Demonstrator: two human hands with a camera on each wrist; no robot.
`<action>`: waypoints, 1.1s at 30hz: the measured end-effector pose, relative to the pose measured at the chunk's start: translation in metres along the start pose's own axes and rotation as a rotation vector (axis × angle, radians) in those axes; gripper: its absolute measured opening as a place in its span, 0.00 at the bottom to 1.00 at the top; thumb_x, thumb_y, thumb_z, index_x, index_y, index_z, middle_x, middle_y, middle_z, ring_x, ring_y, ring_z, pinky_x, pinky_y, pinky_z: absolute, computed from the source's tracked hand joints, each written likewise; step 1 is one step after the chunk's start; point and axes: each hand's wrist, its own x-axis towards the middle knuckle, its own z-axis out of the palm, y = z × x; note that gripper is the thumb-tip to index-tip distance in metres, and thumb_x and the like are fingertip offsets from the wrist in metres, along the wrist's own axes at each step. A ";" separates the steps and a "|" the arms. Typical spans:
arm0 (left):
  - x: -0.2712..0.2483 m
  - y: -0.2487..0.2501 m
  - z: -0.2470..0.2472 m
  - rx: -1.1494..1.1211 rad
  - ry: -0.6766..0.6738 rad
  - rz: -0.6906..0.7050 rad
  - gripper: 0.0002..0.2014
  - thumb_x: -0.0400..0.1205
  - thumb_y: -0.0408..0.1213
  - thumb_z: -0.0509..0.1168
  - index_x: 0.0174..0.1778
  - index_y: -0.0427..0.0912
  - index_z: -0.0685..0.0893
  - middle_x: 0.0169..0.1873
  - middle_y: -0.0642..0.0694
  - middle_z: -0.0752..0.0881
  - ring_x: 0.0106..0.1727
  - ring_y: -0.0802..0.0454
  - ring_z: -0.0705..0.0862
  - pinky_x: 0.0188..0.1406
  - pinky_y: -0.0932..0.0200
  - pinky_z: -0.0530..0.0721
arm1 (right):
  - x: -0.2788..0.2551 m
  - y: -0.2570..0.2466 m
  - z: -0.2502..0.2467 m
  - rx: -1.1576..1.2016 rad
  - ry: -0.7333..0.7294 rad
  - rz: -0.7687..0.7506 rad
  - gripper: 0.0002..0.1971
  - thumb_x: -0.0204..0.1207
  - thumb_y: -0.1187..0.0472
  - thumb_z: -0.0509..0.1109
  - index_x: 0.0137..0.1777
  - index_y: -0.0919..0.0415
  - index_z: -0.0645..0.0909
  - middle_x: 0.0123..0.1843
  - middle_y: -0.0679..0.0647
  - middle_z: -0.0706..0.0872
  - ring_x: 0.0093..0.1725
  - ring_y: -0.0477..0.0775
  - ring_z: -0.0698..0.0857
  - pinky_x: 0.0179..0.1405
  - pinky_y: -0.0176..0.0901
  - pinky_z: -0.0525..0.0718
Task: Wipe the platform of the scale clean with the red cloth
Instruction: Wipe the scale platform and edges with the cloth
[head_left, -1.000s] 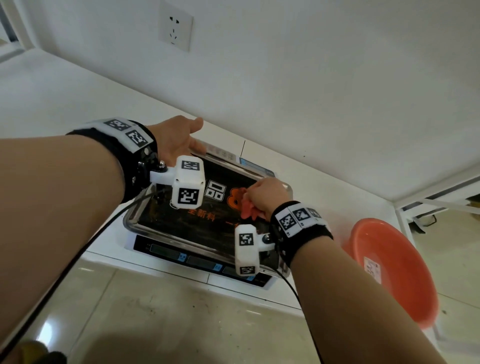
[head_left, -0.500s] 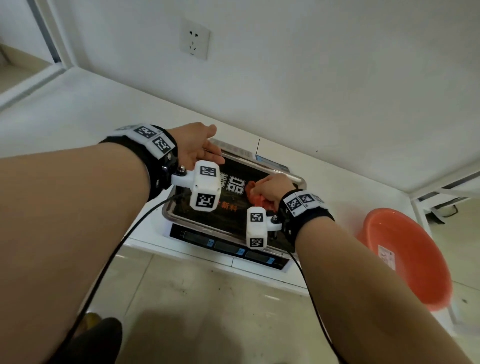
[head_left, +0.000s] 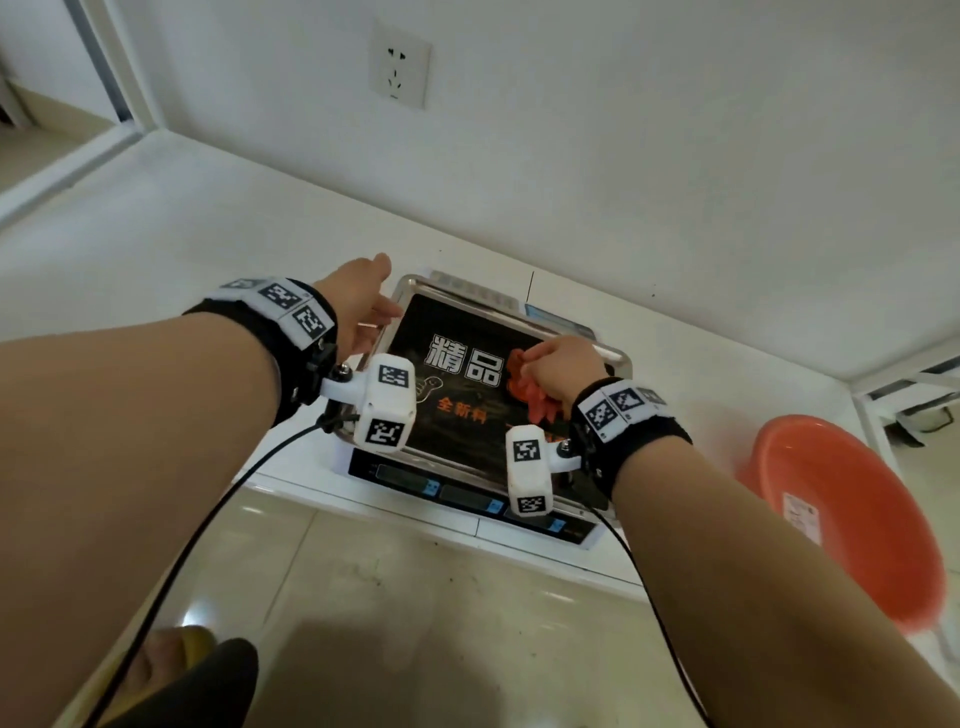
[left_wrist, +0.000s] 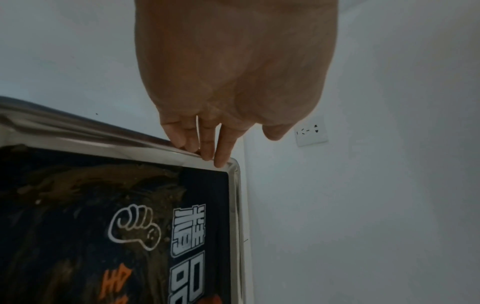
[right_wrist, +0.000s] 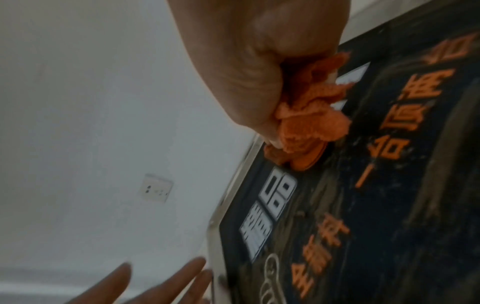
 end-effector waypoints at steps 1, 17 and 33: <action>0.004 0.001 -0.003 -0.015 0.018 0.018 0.28 0.82 0.58 0.51 0.57 0.37 0.84 0.44 0.46 0.83 0.40 0.49 0.74 0.36 0.58 0.73 | -0.001 -0.007 0.007 -0.009 -0.059 -0.016 0.09 0.77 0.70 0.70 0.41 0.54 0.82 0.41 0.63 0.93 0.34 0.60 0.89 0.31 0.50 0.87; 0.015 -0.012 -0.027 0.075 -0.024 -0.078 0.07 0.86 0.33 0.57 0.45 0.40 0.79 0.37 0.45 0.80 0.33 0.53 0.76 0.39 0.60 0.77 | -0.014 -0.034 0.025 -0.038 -0.097 -0.036 0.05 0.79 0.70 0.70 0.51 0.65 0.86 0.36 0.66 0.93 0.23 0.57 0.88 0.17 0.44 0.81; 0.029 -0.029 -0.036 0.299 -0.160 -0.069 0.17 0.83 0.25 0.60 0.67 0.39 0.83 0.45 0.40 0.80 0.33 0.52 0.73 0.36 0.60 0.73 | -0.013 -0.057 0.046 -0.012 -0.113 -0.134 0.07 0.80 0.67 0.70 0.45 0.56 0.86 0.37 0.63 0.93 0.31 0.61 0.91 0.27 0.46 0.87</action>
